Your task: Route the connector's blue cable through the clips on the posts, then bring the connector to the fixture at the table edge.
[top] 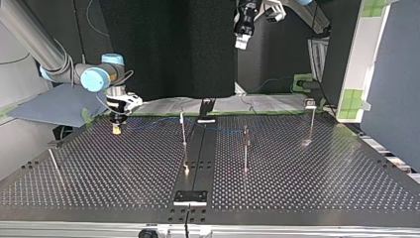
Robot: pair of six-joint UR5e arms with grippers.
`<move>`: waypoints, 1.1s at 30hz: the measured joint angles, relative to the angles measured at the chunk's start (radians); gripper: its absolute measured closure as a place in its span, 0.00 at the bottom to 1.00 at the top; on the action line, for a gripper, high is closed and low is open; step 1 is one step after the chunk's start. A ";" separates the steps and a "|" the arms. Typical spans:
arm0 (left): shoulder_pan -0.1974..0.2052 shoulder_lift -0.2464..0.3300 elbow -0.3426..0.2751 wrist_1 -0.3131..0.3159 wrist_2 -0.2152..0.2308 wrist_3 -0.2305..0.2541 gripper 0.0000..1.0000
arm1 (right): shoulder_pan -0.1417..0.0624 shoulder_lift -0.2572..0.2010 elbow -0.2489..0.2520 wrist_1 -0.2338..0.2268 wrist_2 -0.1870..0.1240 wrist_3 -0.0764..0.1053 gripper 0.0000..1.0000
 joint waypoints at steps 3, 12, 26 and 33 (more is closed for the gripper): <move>0.000 -0.001 0.000 -0.001 0.001 0.000 0.00 | -0.001 -0.024 0.000 0.024 0.024 0.001 1.00; 0.000 0.000 0.000 -0.004 -0.001 0.014 0.00 | -0.005 -0.107 0.000 0.107 0.107 0.001 1.00; 0.001 0.000 0.000 -0.007 0.001 0.015 0.00 | -0.037 -0.236 -0.009 0.174 0.161 -0.030 1.00; 0.001 0.000 0.000 -0.013 0.000 0.015 0.00 | -0.072 -0.295 -0.016 0.203 0.160 -0.046 1.00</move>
